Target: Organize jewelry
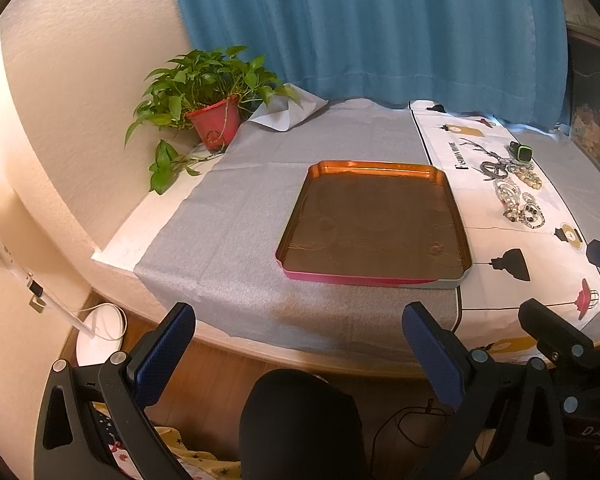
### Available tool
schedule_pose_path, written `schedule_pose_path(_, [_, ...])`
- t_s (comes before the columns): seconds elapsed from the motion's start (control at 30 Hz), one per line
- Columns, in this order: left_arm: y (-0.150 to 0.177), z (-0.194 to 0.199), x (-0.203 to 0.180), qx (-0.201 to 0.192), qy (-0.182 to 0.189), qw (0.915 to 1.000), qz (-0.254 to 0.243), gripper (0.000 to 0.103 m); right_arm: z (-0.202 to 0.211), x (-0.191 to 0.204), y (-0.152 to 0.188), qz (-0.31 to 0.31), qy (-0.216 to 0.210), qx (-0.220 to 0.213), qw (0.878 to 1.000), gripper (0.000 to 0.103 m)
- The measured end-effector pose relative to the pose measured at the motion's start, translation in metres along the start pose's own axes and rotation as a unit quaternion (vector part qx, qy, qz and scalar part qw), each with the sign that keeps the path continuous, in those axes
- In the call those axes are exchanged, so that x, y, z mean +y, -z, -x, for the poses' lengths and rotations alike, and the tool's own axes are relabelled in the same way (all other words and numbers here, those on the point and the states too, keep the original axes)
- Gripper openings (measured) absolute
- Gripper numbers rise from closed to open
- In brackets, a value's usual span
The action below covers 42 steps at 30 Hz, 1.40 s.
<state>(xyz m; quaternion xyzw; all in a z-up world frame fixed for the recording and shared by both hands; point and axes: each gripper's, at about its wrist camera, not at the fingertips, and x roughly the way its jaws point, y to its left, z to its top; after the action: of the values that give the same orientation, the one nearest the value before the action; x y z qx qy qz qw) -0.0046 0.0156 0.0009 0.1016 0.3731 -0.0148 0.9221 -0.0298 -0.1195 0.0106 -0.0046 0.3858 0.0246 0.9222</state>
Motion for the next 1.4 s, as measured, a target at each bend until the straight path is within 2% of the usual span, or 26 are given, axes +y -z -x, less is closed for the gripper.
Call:
schedule_pose_path(0.73, [0.001, -0.001, -0.001, 0.003, 0.001, 1.0000, -0.001, 0.103, 0.001, 0.001, 0.000, -0.003, -0.006, 0.001, 1.000, 0.103])
schedule_pose_path(0.9, [0.003, -0.003, -0.019, 0.018, 0.027, 0.9991, -0.027, 0.103, 0.000, -0.007, 0.008, -0.021, -0.011, 0.000, 1.000, 0.103])
schedule_pose_path(1.03, [-0.003, -0.009, -0.044, 0.037, 0.062, 0.9964, -0.044, 0.103, -0.001, -0.040, 0.025, -0.057, 0.007, 0.000, 0.998, 0.103])
schedule_pose_path(1.2, [-0.033, -0.029, -0.096, 0.077, 0.120, 0.9881, -0.057, 0.103, -0.008, -0.116, 0.047, -0.119, 0.078, 0.014, 0.990, 0.103])
schedule_pose_path(1.3, [-0.058, -0.044, -0.136, 0.083, 0.129, 0.9850, -0.078, 0.103, -0.018, -0.162, 0.054, -0.141, 0.108, 0.022, 0.984, 0.103])
schedule_pose_path(1.4, [-0.086, -0.060, -0.176, 0.081, 0.132, 0.9824, -0.104, 0.103, -0.037, -0.204, 0.052, -0.157, 0.116, 0.025, 0.981, 0.103])
